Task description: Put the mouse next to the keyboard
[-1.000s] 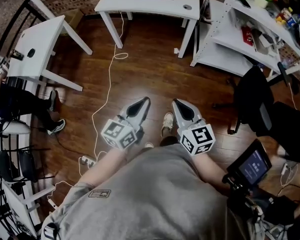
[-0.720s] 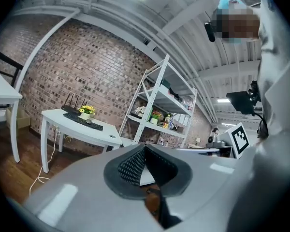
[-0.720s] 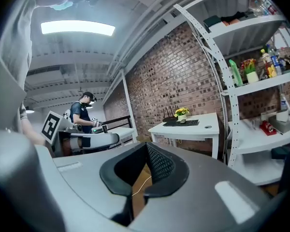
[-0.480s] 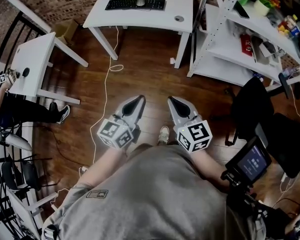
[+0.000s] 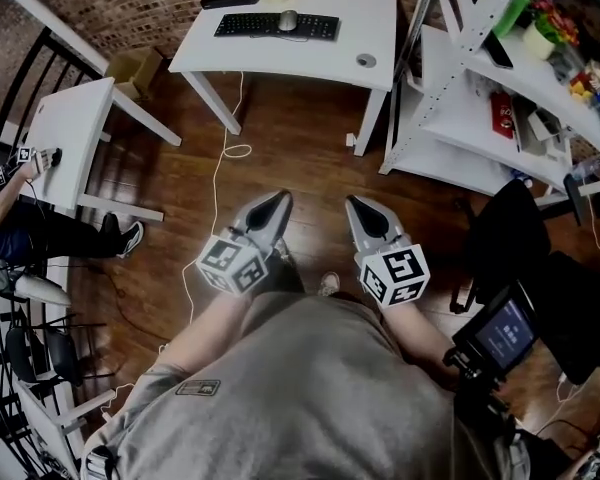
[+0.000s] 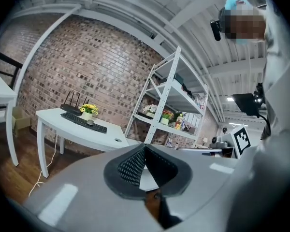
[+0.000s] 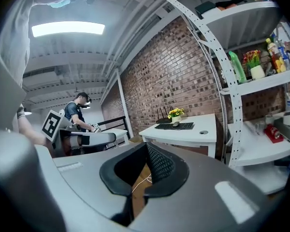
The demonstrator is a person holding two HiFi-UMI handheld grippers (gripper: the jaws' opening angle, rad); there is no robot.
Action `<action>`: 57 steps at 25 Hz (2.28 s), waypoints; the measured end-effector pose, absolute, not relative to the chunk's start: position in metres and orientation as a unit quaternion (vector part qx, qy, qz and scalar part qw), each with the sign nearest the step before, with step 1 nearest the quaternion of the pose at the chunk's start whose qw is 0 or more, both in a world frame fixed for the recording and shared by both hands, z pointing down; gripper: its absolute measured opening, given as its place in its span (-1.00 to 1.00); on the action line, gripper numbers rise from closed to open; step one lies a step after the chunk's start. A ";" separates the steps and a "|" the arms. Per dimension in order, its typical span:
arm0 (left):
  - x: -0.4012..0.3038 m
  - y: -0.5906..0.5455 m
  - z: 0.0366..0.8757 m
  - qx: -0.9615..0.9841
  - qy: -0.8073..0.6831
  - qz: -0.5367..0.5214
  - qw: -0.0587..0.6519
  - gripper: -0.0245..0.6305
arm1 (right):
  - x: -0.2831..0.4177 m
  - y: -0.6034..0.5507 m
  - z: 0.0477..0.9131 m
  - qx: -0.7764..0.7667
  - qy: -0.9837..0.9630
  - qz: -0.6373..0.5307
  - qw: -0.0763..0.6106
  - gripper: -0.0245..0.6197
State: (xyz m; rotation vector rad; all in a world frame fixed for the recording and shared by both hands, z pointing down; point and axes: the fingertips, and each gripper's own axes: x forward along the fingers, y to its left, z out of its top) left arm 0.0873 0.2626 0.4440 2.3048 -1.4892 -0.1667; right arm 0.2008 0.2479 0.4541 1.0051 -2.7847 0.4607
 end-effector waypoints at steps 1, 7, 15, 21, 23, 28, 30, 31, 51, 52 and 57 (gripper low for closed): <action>0.082 0.255 0.445 0.823 -0.531 -0.059 0.195 -0.94 | 0.197 0.241 0.455 0.337 -0.926 0.154 0.074 -0.89; 0.042 0.191 0.453 0.828 -0.522 -0.062 0.194 -0.94 | 0.166 0.185 0.467 0.357 -0.918 0.151 0.083 -0.89; -0.034 0.091 0.440 0.843 -0.500 -0.062 0.188 -0.94 | 0.094 0.088 0.454 0.392 -0.904 0.145 0.085 -0.89; -0.086 0.037 0.439 0.849 -0.488 -0.056 0.192 -0.94 | 0.044 0.033 0.446 0.414 -0.896 0.142 0.083 -0.89; -0.098 0.024 0.441 0.848 -0.488 -0.057 0.198 -0.94 | 0.033 0.020 0.446 0.416 -0.894 0.144 0.086 -0.89; -0.110 -0.010 0.450 0.846 -0.489 -0.057 0.207 -0.94 | 0.024 -0.017 0.454 0.418 -0.892 0.149 0.092 -0.89; -0.111 -0.029 0.456 0.844 -0.492 -0.055 0.208 -0.94 | 0.022 -0.039 0.459 0.415 -0.893 0.150 0.090 -0.89; -0.113 -0.040 0.458 0.842 -0.494 -0.053 0.209 -0.94 | 0.021 -0.052 0.461 0.413 -0.894 0.151 0.090 -0.89; -0.150 -0.229 0.473 0.814 -0.533 -0.015 0.230 -0.94 | -0.021 -0.257 0.492 0.377 -0.901 0.182 0.119 -0.89; -0.153 -0.236 0.477 0.815 -0.530 -0.015 0.233 -0.94 | -0.024 -0.263 0.496 0.379 -0.899 0.182 0.123 -0.89; -0.169 -0.267 0.491 0.830 -0.500 -0.001 0.250 -0.94 | -0.042 -0.295 0.513 0.409 -0.881 0.191 0.143 -0.88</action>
